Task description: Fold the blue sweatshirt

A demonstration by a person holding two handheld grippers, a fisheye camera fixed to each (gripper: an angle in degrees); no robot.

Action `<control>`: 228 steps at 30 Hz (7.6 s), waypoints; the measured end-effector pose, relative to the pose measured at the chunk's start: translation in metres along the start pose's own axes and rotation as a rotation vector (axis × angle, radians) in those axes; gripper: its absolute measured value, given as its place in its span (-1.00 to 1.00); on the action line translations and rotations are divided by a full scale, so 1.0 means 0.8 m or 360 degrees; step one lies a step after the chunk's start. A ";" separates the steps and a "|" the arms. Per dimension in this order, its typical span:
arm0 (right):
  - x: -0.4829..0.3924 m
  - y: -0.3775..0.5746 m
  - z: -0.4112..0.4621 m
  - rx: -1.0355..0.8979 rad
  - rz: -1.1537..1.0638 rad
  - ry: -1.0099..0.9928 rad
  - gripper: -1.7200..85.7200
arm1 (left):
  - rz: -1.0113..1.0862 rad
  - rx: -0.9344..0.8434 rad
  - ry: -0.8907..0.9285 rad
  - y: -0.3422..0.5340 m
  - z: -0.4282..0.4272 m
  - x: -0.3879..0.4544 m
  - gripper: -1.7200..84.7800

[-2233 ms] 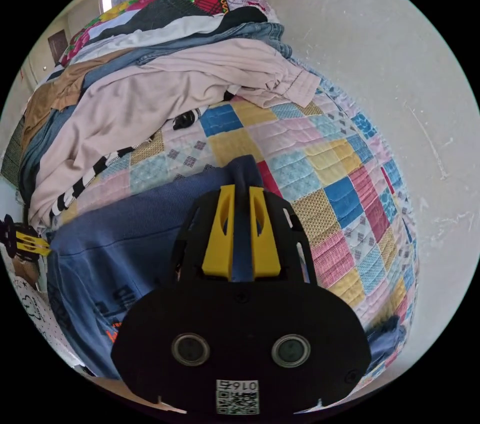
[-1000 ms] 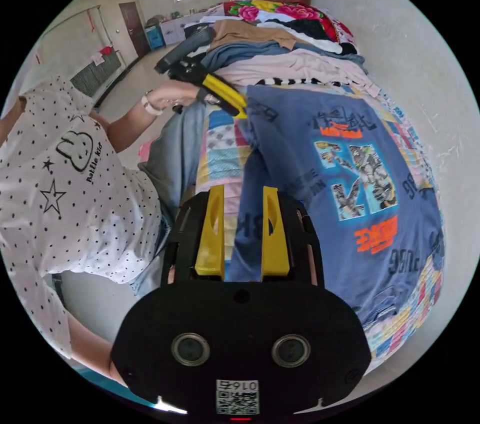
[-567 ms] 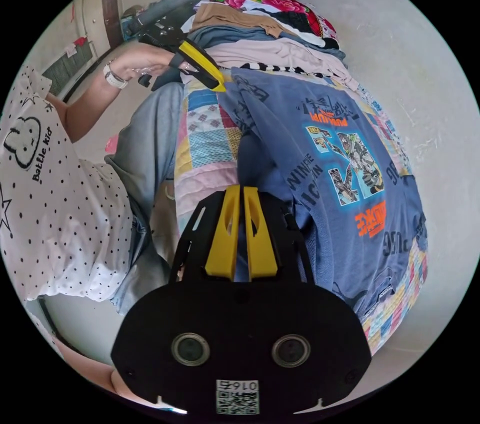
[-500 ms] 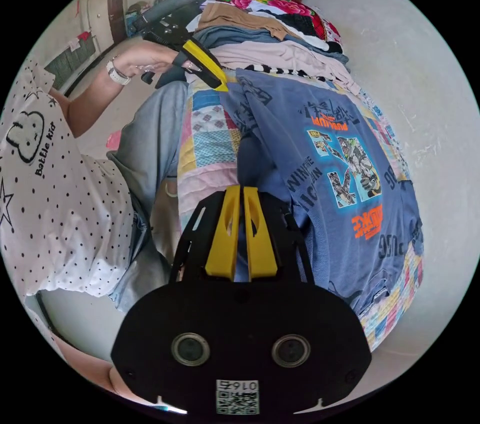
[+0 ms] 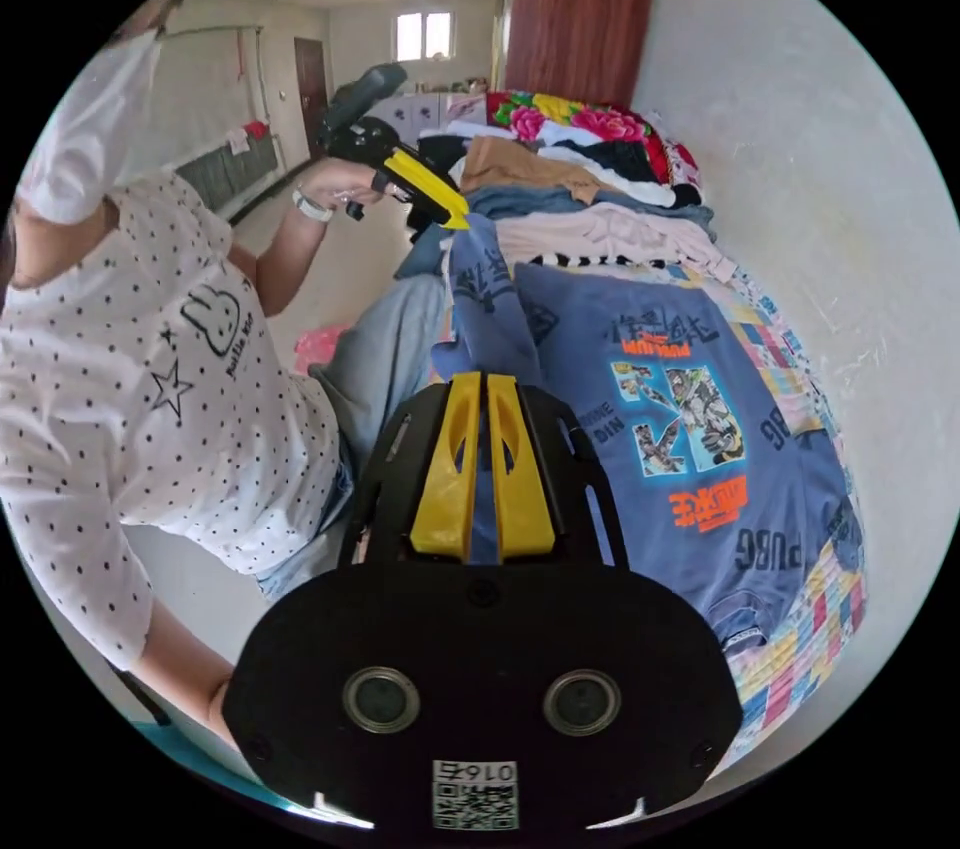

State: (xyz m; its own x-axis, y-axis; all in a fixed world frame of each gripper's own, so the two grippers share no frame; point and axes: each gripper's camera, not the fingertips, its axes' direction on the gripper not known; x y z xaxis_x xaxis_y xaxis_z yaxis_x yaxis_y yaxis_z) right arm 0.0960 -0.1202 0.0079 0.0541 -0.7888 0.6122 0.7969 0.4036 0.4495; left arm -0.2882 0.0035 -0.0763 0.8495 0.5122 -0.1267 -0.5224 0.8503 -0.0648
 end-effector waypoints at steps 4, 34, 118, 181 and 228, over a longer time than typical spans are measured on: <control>0.067 0.000 0.007 -0.0153 0.0184 -0.0013 -0.94 | 0.0095 -0.0212 0.0037 -0.096 0.062 -0.023 -0.90; 0.117 0.231 -0.095 -0.0204 0.0768 0.0198 -0.96 | -0.0258 -0.0097 0.0240 -0.241 0.277 -0.071 -0.98; 0.051 0.380 -0.063 -0.0350 0.0736 0.0042 -0.93 | 0.0350 -0.0084 0.0951 -0.108 0.266 0.337 -0.92; 0.510 -0.079 0.299 -0.0079 0.0549 0.0654 -0.94 | -0.0338 -0.0074 0.0410 -0.411 0.717 -0.001 -0.82; 0.659 -0.044 0.356 -0.0346 0.0672 0.0558 -0.85 | -0.0390 -0.0044 0.0840 -0.418 0.871 -0.057 -0.70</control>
State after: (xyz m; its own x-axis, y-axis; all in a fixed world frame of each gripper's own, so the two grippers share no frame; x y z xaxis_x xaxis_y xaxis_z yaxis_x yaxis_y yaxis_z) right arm -0.0747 -0.4185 0.4999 0.5595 -0.7018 0.4409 0.7662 0.6409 0.0477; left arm -0.1001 -0.2195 0.6412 0.7974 0.1655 -0.5803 -0.3232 0.9292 -0.1792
